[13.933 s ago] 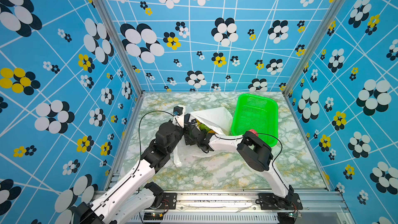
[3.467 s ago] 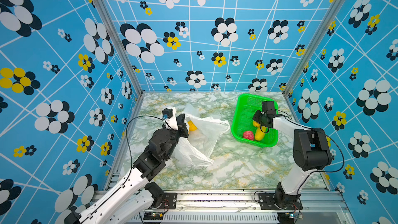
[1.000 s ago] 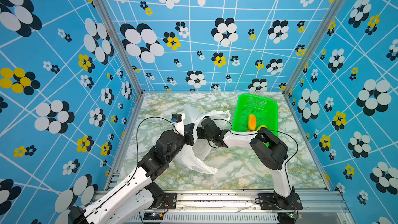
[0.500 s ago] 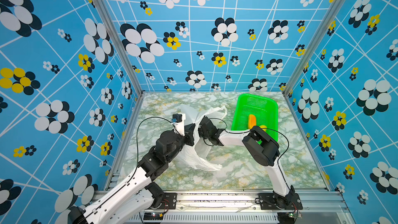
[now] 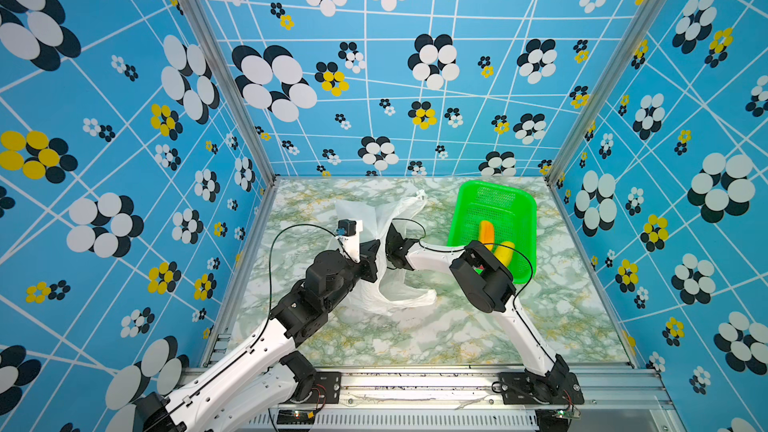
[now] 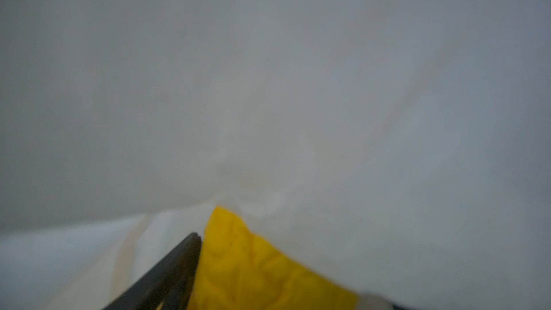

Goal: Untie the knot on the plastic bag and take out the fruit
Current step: 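Close the right gripper on the round yellow fruit in the bag, then lift the round yellow fruit out with the right gripper toward the basket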

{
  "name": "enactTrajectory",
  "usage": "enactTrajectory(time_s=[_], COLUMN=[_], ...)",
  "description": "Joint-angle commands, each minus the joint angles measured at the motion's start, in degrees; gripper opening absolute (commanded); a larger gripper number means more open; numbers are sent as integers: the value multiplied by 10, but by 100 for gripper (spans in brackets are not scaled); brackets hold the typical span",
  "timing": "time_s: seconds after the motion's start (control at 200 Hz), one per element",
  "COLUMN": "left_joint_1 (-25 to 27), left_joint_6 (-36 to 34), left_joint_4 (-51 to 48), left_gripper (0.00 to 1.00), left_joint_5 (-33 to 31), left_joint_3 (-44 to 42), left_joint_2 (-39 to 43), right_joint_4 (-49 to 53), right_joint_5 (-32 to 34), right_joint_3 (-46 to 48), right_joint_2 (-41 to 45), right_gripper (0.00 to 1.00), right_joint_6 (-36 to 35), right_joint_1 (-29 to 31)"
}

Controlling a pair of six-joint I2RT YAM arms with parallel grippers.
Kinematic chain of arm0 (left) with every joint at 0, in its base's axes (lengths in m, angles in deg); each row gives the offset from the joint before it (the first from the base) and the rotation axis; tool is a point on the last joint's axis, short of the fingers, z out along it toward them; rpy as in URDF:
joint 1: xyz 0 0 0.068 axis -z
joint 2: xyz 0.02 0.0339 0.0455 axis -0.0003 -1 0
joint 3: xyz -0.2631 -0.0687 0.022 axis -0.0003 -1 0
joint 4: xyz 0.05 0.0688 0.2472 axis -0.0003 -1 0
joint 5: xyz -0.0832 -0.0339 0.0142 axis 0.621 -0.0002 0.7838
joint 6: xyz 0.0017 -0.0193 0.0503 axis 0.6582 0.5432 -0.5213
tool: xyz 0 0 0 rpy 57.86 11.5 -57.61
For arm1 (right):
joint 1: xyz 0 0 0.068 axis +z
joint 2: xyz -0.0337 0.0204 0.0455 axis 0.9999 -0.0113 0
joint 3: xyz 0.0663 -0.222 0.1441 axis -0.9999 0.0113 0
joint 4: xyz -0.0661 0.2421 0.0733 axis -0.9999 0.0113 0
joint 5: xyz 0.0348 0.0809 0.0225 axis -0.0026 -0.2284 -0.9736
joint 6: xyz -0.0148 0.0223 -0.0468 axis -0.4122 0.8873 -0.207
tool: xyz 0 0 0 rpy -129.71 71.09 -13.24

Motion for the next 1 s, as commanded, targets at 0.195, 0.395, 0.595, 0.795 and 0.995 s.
enactTrajectory(time_s=[0.195, 0.395, 0.595, 0.795, 0.995], left_joint_1=[6, 6, 2, 2, 2], left_joint_6=[-11, -13, -10, -10, -12], left_joint_4=[4, -11, -22, -14, -14], left_gripper=[0, 0, 0, 0, 0], left_joint_5=[4, -45, -109, -107, -112], left_joint_3=[12, 14, 4, -3, -6], left_joint_2=[-5, -4, 11, 20, 26], right_joint_4=[62, 79, 111, 88, 85], right_joint_5=[34, 18, 10, 5, 30], right_joint_3=[14, 57, 133, 293, 436], right_joint_2=[27, 102, 216, 364, 495], right_gripper=[58, 50, 45, 42, 40], right_joint_6=[-31, -53, -58, -51, -50], right_joint_1=[-5, -6, -5, -5, -6])
